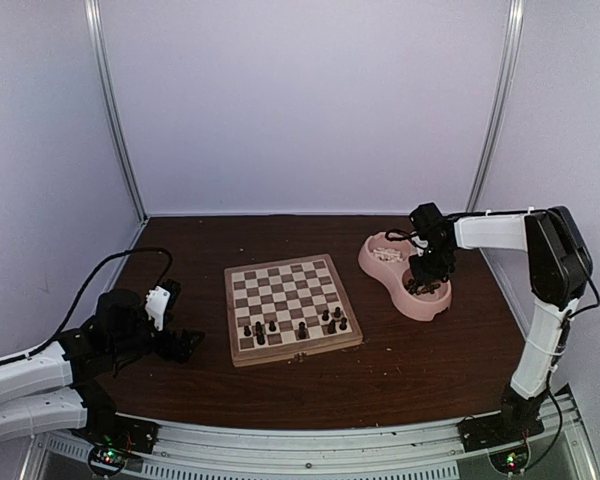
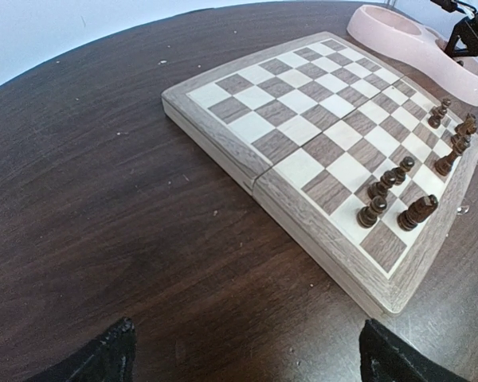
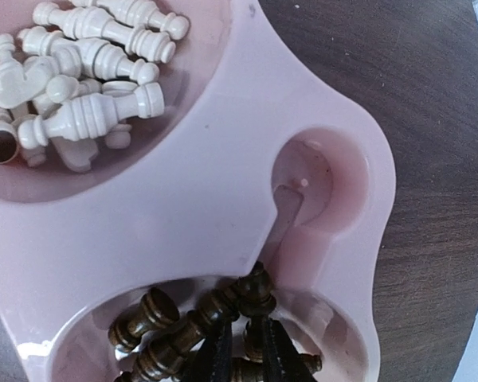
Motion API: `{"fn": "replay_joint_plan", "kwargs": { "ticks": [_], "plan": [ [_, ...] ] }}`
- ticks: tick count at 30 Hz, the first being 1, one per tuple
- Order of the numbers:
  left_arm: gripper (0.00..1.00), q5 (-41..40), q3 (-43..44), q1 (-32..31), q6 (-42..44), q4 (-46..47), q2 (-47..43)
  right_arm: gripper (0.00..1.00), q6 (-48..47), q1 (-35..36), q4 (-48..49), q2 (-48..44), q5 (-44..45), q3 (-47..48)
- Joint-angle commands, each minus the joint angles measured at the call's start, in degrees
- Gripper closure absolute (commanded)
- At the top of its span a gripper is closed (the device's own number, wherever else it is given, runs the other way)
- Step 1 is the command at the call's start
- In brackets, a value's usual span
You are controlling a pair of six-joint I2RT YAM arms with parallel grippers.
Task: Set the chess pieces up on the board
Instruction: Pick up the chess pile from the storage box.
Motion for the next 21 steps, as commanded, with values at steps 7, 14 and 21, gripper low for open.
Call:
{"fn": "replay_joint_plan", "kwargs": {
  "ticks": [7,14,21],
  "plan": [
    [0.02,0.57,0.91,-0.22,0.04,2.13,0.26,0.84,0.36,-0.29,-2.24,5.92,4.98,5.94],
    [0.02,0.73,0.90,-0.22,0.11,2.19,0.31,0.81,1.46,-0.30,-5.84,7.77,4.64,7.03],
    [0.02,0.72,0.81,-0.22,0.14,2.19,-0.12,0.83,3.04,-0.31,-6.68,6.84,1.58,5.65]
  ]
}}
